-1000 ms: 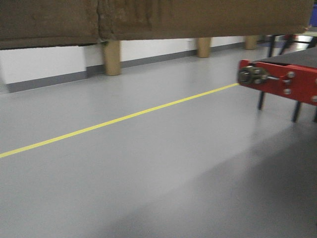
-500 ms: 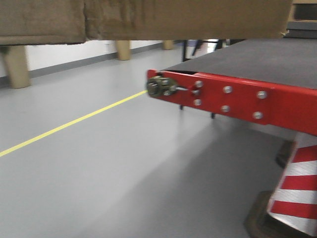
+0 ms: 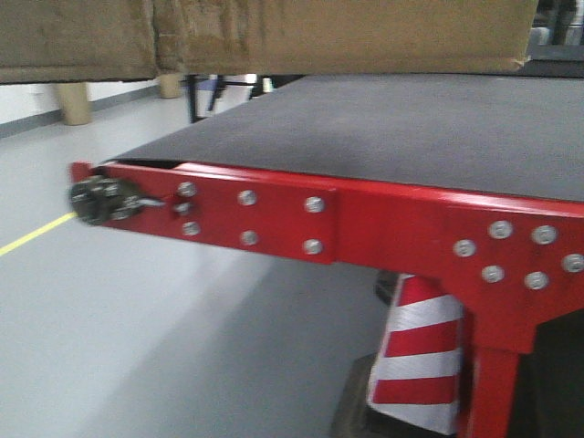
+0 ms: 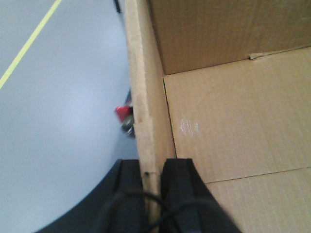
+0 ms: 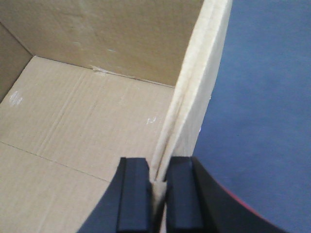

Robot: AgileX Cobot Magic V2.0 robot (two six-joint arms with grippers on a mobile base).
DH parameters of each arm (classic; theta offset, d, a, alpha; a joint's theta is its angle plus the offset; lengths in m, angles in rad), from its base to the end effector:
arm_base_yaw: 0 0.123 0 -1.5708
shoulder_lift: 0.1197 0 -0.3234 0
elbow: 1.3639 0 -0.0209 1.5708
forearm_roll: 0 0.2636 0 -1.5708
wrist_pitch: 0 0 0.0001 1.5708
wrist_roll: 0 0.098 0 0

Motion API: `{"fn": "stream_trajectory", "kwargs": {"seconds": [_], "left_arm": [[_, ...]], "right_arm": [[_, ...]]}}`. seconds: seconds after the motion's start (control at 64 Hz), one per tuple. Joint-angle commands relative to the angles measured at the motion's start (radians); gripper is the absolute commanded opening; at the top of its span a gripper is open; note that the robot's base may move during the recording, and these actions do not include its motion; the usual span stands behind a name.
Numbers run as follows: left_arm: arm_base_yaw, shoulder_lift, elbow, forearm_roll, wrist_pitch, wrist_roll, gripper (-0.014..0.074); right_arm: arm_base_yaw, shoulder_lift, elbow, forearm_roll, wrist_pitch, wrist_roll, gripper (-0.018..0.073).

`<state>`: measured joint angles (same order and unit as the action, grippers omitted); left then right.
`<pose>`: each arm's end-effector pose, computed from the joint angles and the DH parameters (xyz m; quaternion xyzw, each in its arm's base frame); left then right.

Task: Grab carton from right shelf to conveyor
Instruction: 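Carry the carton over the black conveyor belt with both grippers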

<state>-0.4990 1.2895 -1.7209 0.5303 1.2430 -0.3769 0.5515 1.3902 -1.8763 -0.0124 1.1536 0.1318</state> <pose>0.2275 -0.0705 0.5370 0.0288 0.8798 0.0682 0.4695 0.2325 0.1417 0.5525 -0.1828 0.8606 0.1534 0.4498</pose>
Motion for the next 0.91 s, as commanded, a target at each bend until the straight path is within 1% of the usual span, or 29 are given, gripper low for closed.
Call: {"fn": "stream_trajectory", "kwargs": {"seconds": [0.0,0.891], "left_arm": [[-0.007,-0.006,-0.004,0.058,-0.022,0.003,-0.0020],[-0.007,-0.006,-0.004,0.060,-0.022,0.003,-0.0020]], "right_arm": [[0.002,-0.012,-0.005,0.001,-0.038,-0.017,-0.0067],[0.002,-0.012,-0.005,0.001,-0.038,-0.017,-0.0067]]}}
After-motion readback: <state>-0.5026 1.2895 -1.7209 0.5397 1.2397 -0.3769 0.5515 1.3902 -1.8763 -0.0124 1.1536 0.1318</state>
